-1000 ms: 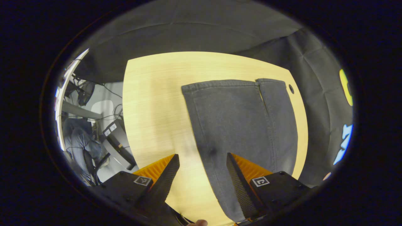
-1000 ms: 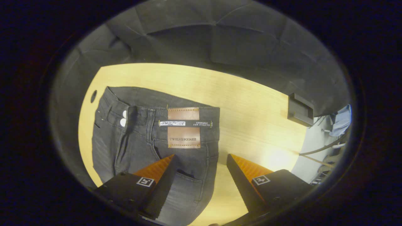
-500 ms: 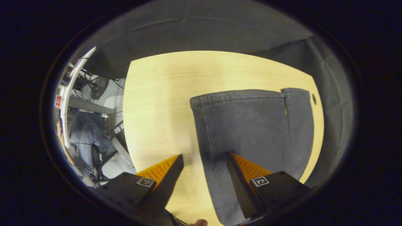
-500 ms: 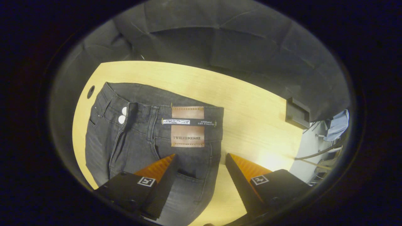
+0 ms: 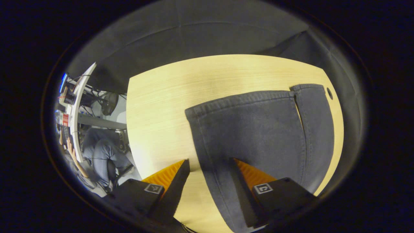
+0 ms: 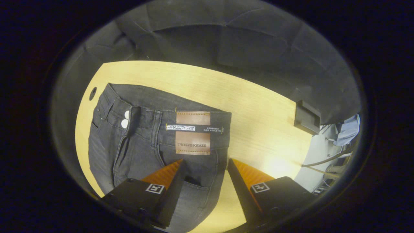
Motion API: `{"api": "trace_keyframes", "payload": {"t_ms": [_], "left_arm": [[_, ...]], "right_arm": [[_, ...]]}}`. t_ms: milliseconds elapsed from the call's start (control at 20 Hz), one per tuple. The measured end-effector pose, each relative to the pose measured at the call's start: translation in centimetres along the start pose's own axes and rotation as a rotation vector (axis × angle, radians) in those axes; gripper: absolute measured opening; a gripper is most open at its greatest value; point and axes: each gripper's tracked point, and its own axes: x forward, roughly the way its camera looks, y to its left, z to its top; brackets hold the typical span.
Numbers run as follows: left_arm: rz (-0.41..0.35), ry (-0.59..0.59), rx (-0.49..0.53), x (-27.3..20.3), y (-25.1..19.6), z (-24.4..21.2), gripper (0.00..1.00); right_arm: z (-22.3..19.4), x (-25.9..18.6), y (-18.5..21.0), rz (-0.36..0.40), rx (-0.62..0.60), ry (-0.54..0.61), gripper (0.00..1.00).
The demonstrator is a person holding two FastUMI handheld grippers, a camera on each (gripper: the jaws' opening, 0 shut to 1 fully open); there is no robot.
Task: Grasp the waist and the cuffs of the jeans and fold them to make the two legs overlap; first hold the waist and fold one-third of the jeans toward the cuffs, then hold the cuffs and fold the remaining one-third in the same direction to finish folding.
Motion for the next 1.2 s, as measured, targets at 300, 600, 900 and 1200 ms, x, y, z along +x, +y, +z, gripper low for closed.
{"api": "trace_keyframes", "payload": {"t_ms": [300,600,900,1200], "left_arm": [[-0.086,-0.018,-0.009,-0.1,-1.9,0.1,0.11],[-0.092,0.023,-0.036,-1.6,-1.0,0.1,0.11],[-0.24,0.005,-0.111,-9.9,-6.8,4.6,0.11],[-0.296,-0.001,-0.112,-12.8,-16.7,10.2,0.1]], "right_arm": [[0.4,-0.2,1.1,0.165,0.03,0.009,0.19],[0.4,-2.8,2.4,0.382,0.111,0.007,0.1],[1.3,-11.4,6.0,0.604,0.262,0.121,0.08],[5.6,-16.5,15.9,0.731,0.365,0.163,0.06]]}}
